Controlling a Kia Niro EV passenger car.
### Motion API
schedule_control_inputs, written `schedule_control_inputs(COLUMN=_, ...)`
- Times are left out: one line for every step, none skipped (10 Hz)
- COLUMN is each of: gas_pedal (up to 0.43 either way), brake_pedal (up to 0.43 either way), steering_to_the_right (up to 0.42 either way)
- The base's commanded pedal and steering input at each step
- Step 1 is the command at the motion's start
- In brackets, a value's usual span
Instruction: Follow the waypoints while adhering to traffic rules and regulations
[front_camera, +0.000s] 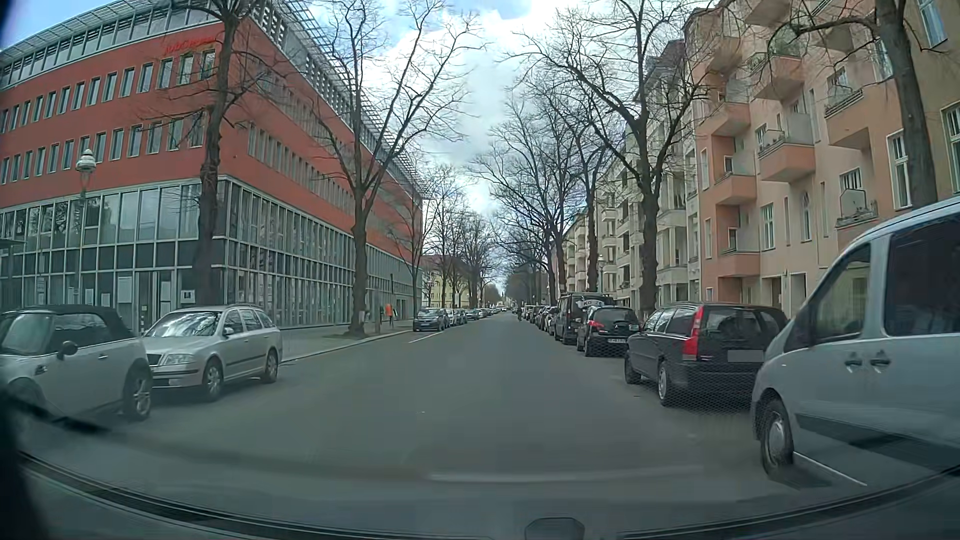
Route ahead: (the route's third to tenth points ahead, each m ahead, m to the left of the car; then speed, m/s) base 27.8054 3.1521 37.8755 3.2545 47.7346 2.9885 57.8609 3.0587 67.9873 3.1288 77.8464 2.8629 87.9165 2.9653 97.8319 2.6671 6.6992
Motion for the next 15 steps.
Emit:
schedule_control_inputs(gas_pedal=0.028, brake_pedal=0.03, steering_to_the_right=-0.003)
schedule_control_inputs(gas_pedal=0.028, brake_pedal=0.03, steering_to_the_right=-0.003)
schedule_control_inputs(gas_pedal=0.028, brake_pedal=0.03, steering_to_the_right=-0.003)
schedule_control_inputs(gas_pedal=0.028, brake_pedal=0.03, steering_to_the_right=-0.003)
schedule_control_inputs(gas_pedal=0.039, brake_pedal=0.03, steering_to_the_right=-0.003)
schedule_control_inputs(gas_pedal=0.039, brake_pedal=0.03, steering_to_the_right=-0.003)
schedule_control_inputs(gas_pedal=0.039, brake_pedal=0.03, steering_to_the_right=-0.003)
schedule_control_inputs(gas_pedal=0.039, brake_pedal=0.03, steering_to_the_right=-0.002)
schedule_control_inputs(gas_pedal=0.039, brake_pedal=0.03, steering_to_the_right=-0.002)
schedule_control_inputs(gas_pedal=0.039, brake_pedal=0.03, steering_to_the_right=-0.002)
schedule_control_inputs(gas_pedal=0.039, brake_pedal=0.03, steering_to_the_right=-0.002)
schedule_control_inputs(gas_pedal=0.039, brake_pedal=0.03, steering_to_the_right=-0.002)
schedule_control_inputs(gas_pedal=0.039, brake_pedal=0.03, steering_to_the_right=-0.002)
schedule_control_inputs(gas_pedal=0.039, brake_pedal=0.03, steering_to_the_right=-0.002)
schedule_control_inputs(gas_pedal=0.039, brake_pedal=0.03, steering_to_the_right=-0.002)
